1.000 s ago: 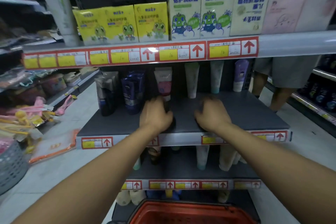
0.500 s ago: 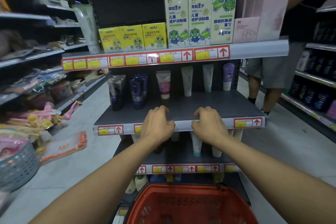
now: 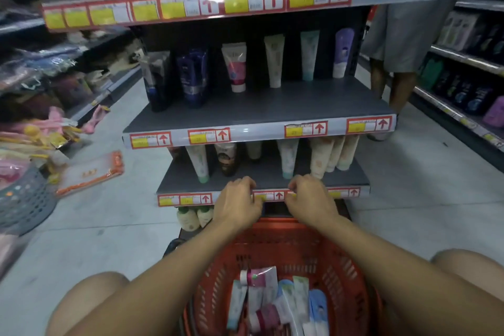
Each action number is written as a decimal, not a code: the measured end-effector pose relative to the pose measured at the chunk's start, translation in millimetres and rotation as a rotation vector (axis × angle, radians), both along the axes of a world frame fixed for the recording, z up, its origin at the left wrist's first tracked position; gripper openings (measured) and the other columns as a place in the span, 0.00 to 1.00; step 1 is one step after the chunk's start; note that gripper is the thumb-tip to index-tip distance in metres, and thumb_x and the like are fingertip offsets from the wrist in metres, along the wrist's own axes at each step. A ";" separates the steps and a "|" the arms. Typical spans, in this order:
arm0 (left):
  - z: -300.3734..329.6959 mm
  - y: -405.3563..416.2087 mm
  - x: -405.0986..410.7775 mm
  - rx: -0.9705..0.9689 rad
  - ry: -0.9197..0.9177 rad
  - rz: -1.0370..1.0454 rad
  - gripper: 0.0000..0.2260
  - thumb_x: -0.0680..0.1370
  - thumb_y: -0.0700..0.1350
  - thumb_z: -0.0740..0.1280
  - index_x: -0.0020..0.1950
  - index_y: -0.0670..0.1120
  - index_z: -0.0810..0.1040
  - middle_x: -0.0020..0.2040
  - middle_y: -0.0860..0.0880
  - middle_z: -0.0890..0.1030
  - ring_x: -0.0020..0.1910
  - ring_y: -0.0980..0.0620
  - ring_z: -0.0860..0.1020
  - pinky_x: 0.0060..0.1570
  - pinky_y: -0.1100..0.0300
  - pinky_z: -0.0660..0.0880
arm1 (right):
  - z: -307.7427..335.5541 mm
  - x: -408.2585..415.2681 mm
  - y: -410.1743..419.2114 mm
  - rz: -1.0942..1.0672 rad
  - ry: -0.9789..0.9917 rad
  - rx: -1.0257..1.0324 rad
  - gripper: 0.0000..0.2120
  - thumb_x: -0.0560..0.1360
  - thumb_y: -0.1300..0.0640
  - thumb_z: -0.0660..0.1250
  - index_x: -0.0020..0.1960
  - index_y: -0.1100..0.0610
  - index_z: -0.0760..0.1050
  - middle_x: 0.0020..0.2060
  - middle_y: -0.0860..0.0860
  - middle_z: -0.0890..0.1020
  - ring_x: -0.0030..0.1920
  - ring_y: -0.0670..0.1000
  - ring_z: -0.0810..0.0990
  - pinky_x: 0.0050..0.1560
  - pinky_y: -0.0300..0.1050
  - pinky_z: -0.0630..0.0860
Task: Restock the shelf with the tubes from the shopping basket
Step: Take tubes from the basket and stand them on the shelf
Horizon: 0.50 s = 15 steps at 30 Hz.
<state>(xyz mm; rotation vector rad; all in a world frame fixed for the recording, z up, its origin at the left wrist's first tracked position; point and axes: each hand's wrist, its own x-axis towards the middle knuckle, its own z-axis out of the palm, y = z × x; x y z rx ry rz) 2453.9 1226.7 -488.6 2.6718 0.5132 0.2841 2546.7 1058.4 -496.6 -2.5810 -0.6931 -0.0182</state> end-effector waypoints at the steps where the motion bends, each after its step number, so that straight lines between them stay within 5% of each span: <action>1: -11.0 -1.5 -1.3 -0.013 0.022 0.000 0.15 0.76 0.50 0.68 0.61 0.50 0.79 0.57 0.48 0.82 0.59 0.44 0.79 0.54 0.51 0.78 | -12.7 0.1 -2.2 0.000 0.023 -0.020 0.10 0.73 0.52 0.67 0.51 0.55 0.80 0.48 0.54 0.79 0.52 0.57 0.79 0.48 0.51 0.79; 15: -182.0 -5.9 -11.9 -0.272 0.396 0.087 0.14 0.74 0.48 0.70 0.59 0.51 0.80 0.53 0.47 0.85 0.55 0.43 0.82 0.51 0.54 0.78 | -201.9 3.1 -37.4 -0.024 0.475 -0.262 0.10 0.73 0.53 0.65 0.46 0.57 0.83 0.43 0.54 0.86 0.45 0.57 0.85 0.50 0.52 0.82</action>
